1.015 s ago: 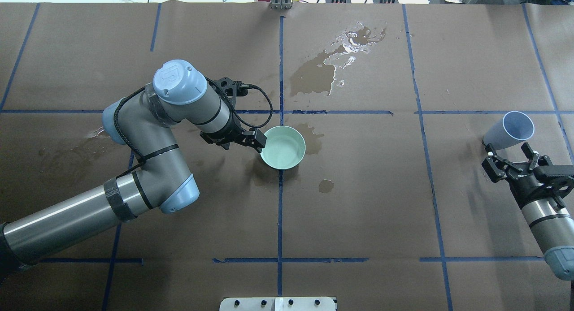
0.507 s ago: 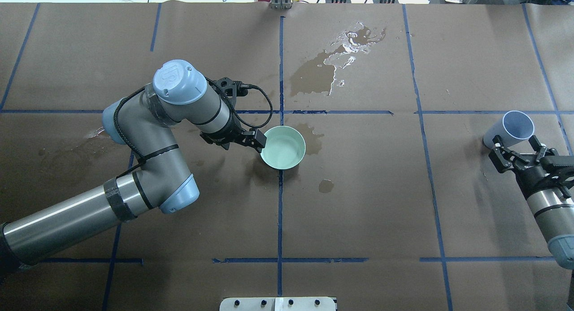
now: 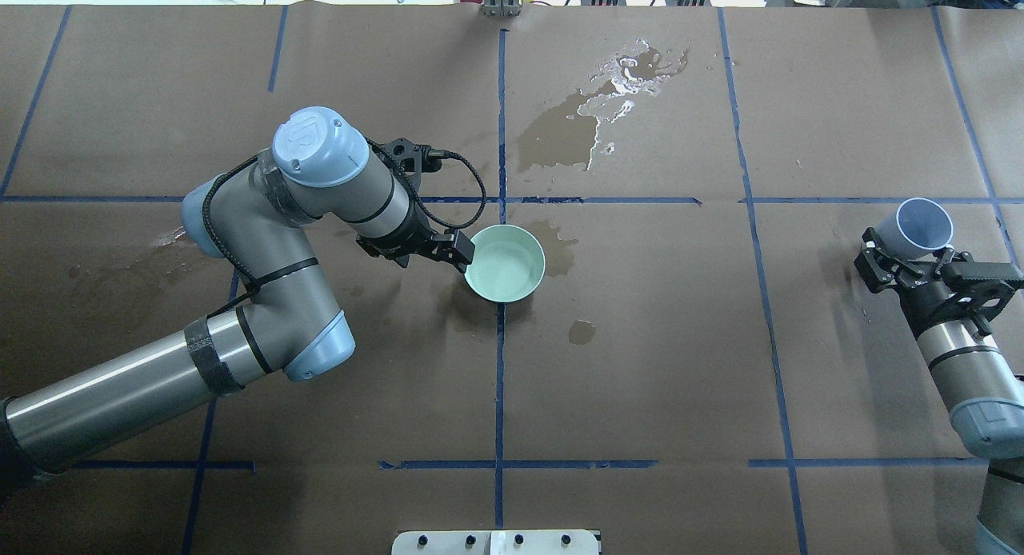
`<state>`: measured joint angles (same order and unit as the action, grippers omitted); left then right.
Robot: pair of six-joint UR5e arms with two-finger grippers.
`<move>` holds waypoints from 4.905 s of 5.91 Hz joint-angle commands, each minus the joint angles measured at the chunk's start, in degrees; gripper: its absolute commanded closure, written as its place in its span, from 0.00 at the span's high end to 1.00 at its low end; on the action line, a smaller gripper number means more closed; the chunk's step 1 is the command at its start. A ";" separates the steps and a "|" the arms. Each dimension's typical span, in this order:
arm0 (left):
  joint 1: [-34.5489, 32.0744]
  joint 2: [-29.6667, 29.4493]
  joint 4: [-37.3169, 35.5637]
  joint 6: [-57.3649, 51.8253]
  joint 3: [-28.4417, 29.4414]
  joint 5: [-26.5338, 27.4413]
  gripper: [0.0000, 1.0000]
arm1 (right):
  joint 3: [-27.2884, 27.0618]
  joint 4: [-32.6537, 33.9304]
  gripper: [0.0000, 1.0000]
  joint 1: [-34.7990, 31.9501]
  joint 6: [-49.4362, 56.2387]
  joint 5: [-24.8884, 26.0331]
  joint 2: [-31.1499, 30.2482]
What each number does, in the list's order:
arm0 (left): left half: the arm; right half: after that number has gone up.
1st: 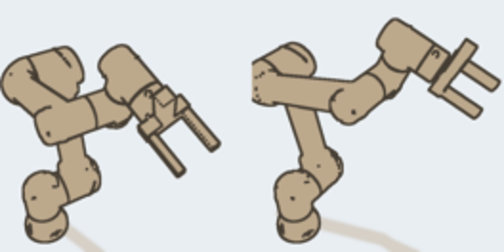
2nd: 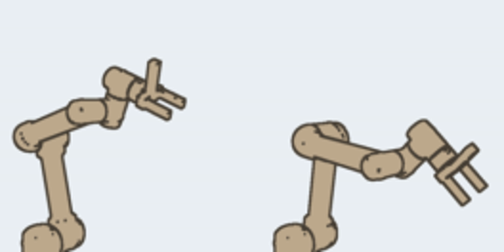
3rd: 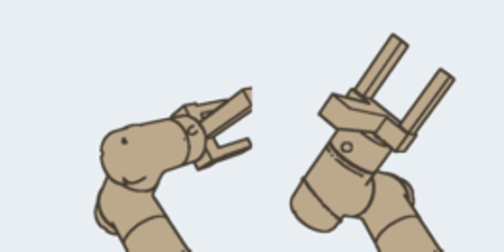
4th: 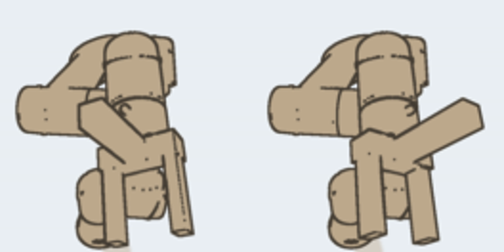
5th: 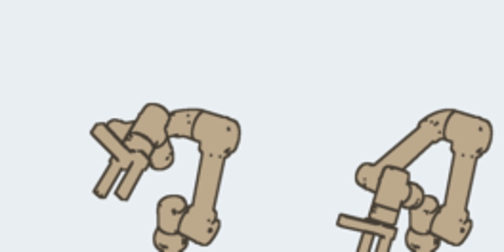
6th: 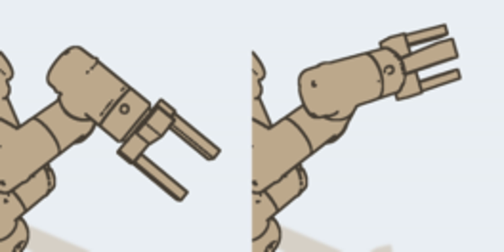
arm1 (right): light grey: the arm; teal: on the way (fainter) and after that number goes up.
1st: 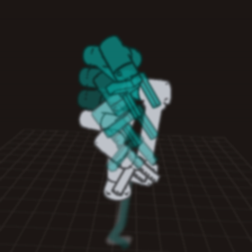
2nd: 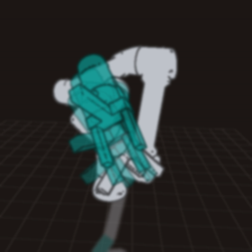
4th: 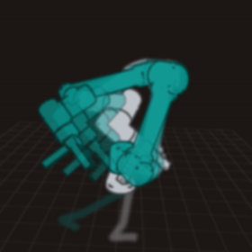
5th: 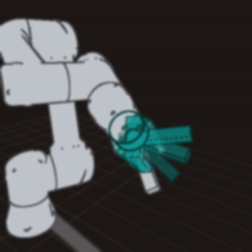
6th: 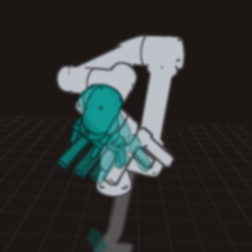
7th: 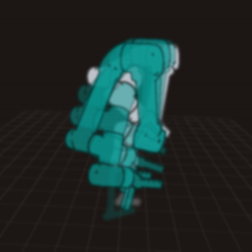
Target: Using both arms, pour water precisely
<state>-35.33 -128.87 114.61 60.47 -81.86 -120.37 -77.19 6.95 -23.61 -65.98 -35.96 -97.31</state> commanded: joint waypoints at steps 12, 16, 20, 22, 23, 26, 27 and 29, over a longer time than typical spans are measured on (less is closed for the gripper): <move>-1.22 1.69 0.18 2.20 -2.43 -0.04 1.00 | -7.10 7.26 0.07 1.06 22.81 -6.72 21.97; -4.39 5.65 0.00 2.29 -9.37 0.57 1.00 | -7.46 21.97 0.03 6.72 35.61 -6.41 33.59; -4.83 6.09 0.00 2.29 -11.65 1.63 1.00 | -7.72 35.71 0.03 10.86 46.47 5.61 36.56; -4.84 6.09 0.00 2.29 -11.83 1.54 1.00 | -9.03 40.42 0.03 11.47 47.34 5.90 37.28; -4.75 6.18 0.00 2.29 -11.92 1.54 1.00 | -10.25 42.51 0.03 11.65 50.40 5.90 37.28; -4.75 6.18 0.00 2.37 -11.83 1.54 1.00 | -11.94 47.63 0.03 12.09 60.84 7.74 37.20; -4.66 6.18 0.09 2.37 -11.74 1.54 1.00 | -11.76 47.63 0.03 12.27 64.45 8.35 37.20; -4.66 6.18 0.09 2.29 -11.74 1.54 1.00 | -11.76 48.24 0.03 12.62 67.21 9.33 37.20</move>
<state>-40.00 -122.70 114.69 62.81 -93.61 -118.83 -88.95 54.86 -11.11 0.28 -26.92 -60.12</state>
